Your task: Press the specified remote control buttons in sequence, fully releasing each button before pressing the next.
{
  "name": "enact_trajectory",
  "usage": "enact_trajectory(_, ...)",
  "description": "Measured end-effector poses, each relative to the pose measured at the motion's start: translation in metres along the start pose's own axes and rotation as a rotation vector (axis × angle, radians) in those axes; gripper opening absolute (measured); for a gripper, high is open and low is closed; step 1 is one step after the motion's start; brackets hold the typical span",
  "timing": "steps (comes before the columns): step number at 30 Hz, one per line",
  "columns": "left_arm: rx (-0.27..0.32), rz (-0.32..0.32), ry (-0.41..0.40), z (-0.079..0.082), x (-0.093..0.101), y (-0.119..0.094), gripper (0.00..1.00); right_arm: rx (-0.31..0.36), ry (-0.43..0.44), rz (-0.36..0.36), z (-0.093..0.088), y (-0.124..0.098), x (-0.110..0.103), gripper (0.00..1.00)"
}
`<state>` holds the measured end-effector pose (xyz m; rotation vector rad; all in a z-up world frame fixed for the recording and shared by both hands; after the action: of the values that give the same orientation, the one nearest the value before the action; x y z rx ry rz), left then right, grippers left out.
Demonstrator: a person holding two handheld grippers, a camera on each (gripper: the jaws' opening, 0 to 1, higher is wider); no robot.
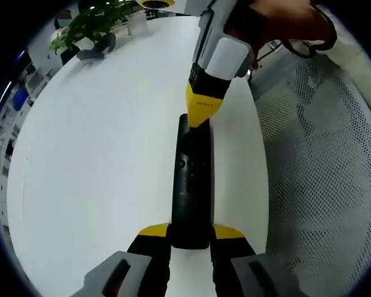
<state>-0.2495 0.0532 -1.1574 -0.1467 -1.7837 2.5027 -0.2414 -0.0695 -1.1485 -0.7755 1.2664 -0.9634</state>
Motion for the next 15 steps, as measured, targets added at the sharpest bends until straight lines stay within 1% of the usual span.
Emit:
enact_trajectory(3, 0.002, 0.002, 0.007, -0.0003, 0.0006, -0.0002, 0.22, -0.022, -0.027, -0.001, 0.0002, 0.0006, -0.0012, 0.0)
enact_trajectory(5, 0.005, 0.001, 0.01, -0.0006, 0.0004, -0.0001, 0.22, -0.032, -0.011, 0.015, -0.0011, 0.001, -0.0032, 0.0)
enact_trajectory(8, -0.001, 0.0, 0.01, -0.0003, 0.0006, 0.0, 0.22, -0.028, -0.015, 0.029, -0.0008, 0.0014, -0.0075, 0.0)
enact_trajectory(12, -0.011, 0.001, 0.012, 0.0001, 0.0006, 0.0002, 0.22, -0.036, -0.028, 0.024, -0.0004, 0.0038, -0.0099, 0.0)
enact_trajectory(15, -0.007, 0.0, 0.009, -0.0004, 0.0008, -0.0003, 0.22, -0.04, -0.031, 0.016, -0.0006, 0.0055, -0.009, 0.0)
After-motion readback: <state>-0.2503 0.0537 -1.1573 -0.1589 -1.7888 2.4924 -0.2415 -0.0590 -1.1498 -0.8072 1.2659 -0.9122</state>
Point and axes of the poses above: the point that each gripper's makers call its tool centre point, and the gripper's own axes: y roughly forward along the fingers, x roughly to its right, z roughly out of its top, the point moved 4 cm from there along -y, roughly backward along the fingers, and after that the axes turned 13 degrees about y, right-handed, at the moved point
